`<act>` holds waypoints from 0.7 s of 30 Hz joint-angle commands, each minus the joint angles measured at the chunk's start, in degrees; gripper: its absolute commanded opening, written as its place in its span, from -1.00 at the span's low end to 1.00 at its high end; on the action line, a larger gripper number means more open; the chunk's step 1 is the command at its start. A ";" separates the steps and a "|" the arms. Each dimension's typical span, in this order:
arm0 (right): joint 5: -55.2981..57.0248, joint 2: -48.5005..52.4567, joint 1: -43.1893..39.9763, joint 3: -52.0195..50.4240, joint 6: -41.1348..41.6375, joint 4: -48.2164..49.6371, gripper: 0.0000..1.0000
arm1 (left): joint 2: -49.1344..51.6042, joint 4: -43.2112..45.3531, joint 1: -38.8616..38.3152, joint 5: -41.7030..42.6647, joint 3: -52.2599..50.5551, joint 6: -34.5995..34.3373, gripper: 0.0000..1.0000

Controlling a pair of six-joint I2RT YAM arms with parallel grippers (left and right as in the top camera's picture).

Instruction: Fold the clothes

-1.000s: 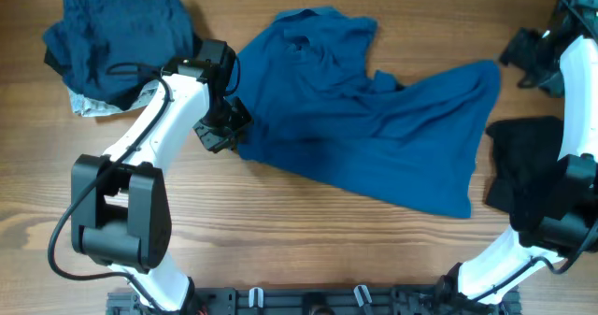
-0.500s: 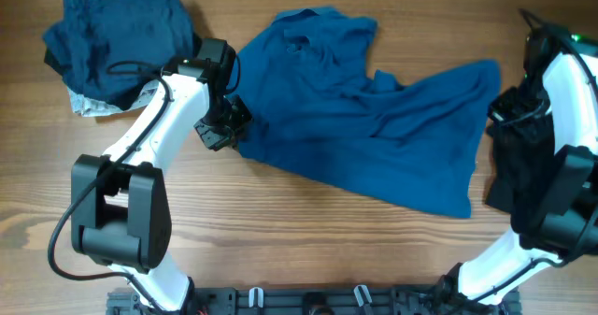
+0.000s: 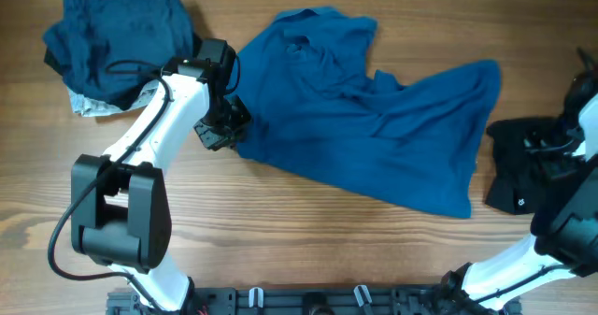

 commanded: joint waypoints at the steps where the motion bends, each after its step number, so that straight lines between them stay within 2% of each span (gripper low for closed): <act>1: -5.55 -1.20 -0.13 -5.31 -1.20 6.23 -0.80 | -0.81 -0.24 -0.28 -0.76 -0.22 0.74 -0.85; 3: -5.16 -1.20 -0.42 -7.04 -1.22 10.21 -0.71 | -0.81 -0.50 -0.28 -0.76 -0.22 0.74 -0.85; 5: -4.59 -1.18 -0.92 -8.33 -1.16 14.95 -0.53 | -0.81 -0.70 -0.28 -0.79 -0.22 0.74 -0.86; 7: -3.50 -0.87 -2.08 -8.55 -0.98 20.61 -0.18 | -0.81 -0.66 -0.26 -0.79 -0.22 0.72 -0.85; 8: -3.50 -0.55 -2.84 -8.55 -0.96 23.06 -0.13 | -0.81 -0.66 -0.24 -0.76 -0.22 0.72 -0.85; 11: -3.58 0.63 -6.97 -8.52 -1.01 30.58 -0.24 | -0.81 -1.29 -0.24 -0.76 -0.22 0.72 -0.86; 15: -4.98 2.05 -13.16 -8.52 -3.26 36.61 -0.14 | -0.81 -2.32 -0.24 -0.76 -0.22 0.72 -0.89; 17: -9.75 2.10 -15.87 -7.63 -5.09 37.94 0.28 | -0.81 -2.40 -0.24 -0.76 -0.22 0.72 -0.91; 19: -21.29 2.03 -18.16 -5.25 -8.74 37.92 0.89 | -0.81 -2.36 -0.24 -0.76 -0.22 0.72 -0.91; 20: -27.28 1.70 -18.71 -4.13 -9.99 37.73 0.99 | -0.81 -2.36 -0.24 -0.76 -0.22 0.70 -0.90; 21: -32.74 1.05 -18.88 -3.13 -10.88 37.13 0.99 | -0.81 -2.34 -0.24 -0.76 -0.22 0.72 -0.91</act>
